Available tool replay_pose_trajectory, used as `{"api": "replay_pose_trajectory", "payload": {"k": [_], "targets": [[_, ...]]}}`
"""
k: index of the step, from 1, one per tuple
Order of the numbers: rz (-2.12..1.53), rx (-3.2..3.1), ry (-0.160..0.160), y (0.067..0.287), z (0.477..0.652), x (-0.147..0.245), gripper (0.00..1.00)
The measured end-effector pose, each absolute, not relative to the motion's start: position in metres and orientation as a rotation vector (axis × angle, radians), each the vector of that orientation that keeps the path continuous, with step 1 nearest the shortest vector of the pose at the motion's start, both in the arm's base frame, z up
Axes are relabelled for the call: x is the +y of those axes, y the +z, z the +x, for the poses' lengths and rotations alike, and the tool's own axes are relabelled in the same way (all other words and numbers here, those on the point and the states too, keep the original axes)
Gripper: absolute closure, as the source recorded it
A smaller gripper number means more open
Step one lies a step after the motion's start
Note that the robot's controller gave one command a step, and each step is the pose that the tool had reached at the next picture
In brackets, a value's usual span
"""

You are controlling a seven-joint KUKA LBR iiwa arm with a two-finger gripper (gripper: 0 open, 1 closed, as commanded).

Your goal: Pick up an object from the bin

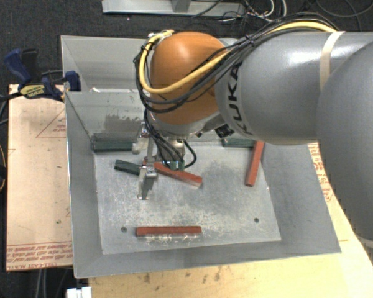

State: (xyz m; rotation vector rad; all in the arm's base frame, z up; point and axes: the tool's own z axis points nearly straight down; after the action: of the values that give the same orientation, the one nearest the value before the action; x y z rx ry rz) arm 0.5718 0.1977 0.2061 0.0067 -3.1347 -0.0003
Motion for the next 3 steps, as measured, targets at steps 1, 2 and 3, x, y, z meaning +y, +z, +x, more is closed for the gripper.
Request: {"api": "replay_pose_trajectory", "payload": {"k": [1, 2, 3], "targets": [[0.001, -3.142, -0.002, 0.211, 0.574, 0.197, 0.0], [0.09, -3.148, -0.008, 0.077, 0.606, 0.171, 1.0], [0.09, -3.148, -0.009, 0.077, 0.606, 0.171, 1.0]]}}
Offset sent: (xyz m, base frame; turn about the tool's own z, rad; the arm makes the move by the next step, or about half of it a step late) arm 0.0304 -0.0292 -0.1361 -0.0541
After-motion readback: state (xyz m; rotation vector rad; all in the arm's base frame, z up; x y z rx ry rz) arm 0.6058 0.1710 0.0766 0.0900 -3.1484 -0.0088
